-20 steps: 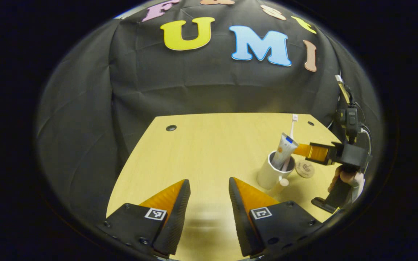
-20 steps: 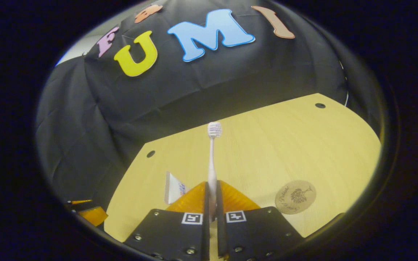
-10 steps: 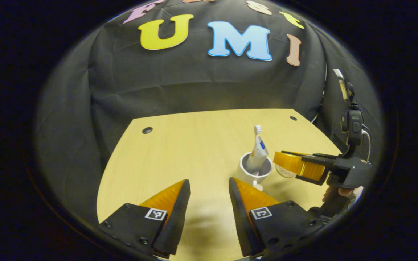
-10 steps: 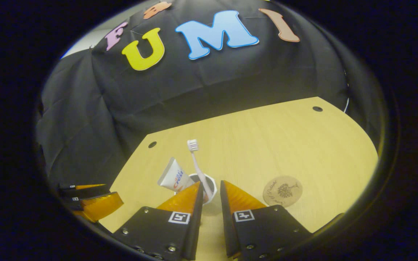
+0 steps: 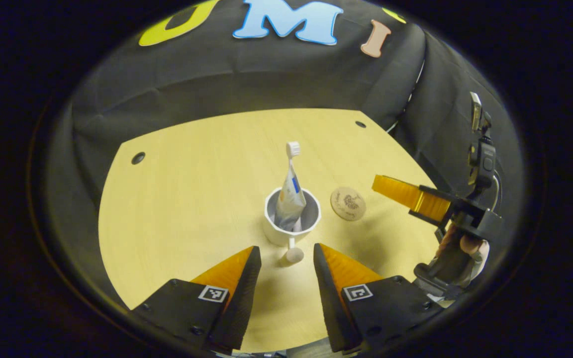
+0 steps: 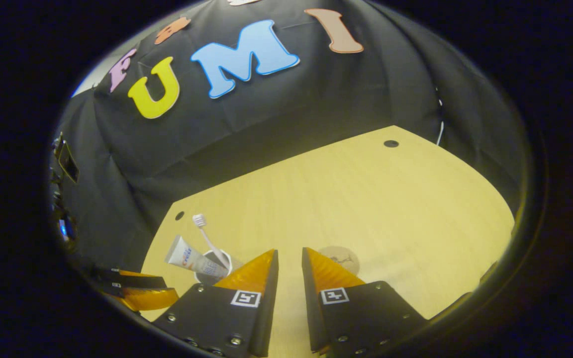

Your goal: Put the toothbrush and toothpaste on the desktop into the cup, then pick up the cup and place it on the coaster on the desktop.

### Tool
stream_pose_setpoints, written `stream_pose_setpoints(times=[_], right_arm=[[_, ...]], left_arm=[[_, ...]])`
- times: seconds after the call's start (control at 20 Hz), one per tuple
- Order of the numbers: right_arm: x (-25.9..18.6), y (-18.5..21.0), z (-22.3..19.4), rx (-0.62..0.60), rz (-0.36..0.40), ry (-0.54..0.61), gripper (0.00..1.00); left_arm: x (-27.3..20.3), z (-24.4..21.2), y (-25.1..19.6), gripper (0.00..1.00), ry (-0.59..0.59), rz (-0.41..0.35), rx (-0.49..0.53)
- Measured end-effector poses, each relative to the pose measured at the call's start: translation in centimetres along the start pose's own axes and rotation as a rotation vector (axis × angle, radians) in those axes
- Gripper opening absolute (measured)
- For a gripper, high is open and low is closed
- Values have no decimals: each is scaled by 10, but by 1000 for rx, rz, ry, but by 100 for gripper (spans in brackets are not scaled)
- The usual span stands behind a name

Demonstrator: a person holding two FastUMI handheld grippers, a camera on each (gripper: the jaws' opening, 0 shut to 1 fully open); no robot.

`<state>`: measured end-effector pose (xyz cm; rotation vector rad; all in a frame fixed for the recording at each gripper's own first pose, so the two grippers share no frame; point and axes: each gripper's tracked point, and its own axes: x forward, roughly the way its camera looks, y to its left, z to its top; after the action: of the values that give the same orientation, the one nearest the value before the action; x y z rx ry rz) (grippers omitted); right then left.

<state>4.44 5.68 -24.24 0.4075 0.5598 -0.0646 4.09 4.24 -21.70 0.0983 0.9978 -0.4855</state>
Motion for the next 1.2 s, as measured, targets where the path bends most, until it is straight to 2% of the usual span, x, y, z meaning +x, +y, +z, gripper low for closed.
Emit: stream_pose_setpoints(times=[0.15,0.2,0.35,0.65,0.8,0.95,1.05,1.1,1.15,1.2], right_arm=[[-6,-29,4,43,-47,-11,29],[-9,-38,4,58,-61,-13,29],[-16,-64,4,105,-102,-19,29],[-27,-104,2,166,-167,-18,29],[-29,-116,-3,179,-185,0,30],[-27,-120,-4,187,-188,13,30],[-26,-122,-5,185,-190,17,29],[-25,-123,-4,184,-190,20,29],[-23,-124,-4,184,-189,23,29],[-23,-125,-4,185,-190,25,29]], left_arm=[[0,-19,2,71,114,-4,-1],[12,-23,4,68,151,0,-1],[34,-24,12,70,238,12,11],[72,-30,12,69,318,30,34],[90,-33,13,68,350,39,36],[99,-37,14,72,373,48,42],[103,-38,12,65,384,40,39],[103,-39,12,55,388,46,43],[105,-39,11,55,386,45,45],[106,-38,11,46,383,47,53]])
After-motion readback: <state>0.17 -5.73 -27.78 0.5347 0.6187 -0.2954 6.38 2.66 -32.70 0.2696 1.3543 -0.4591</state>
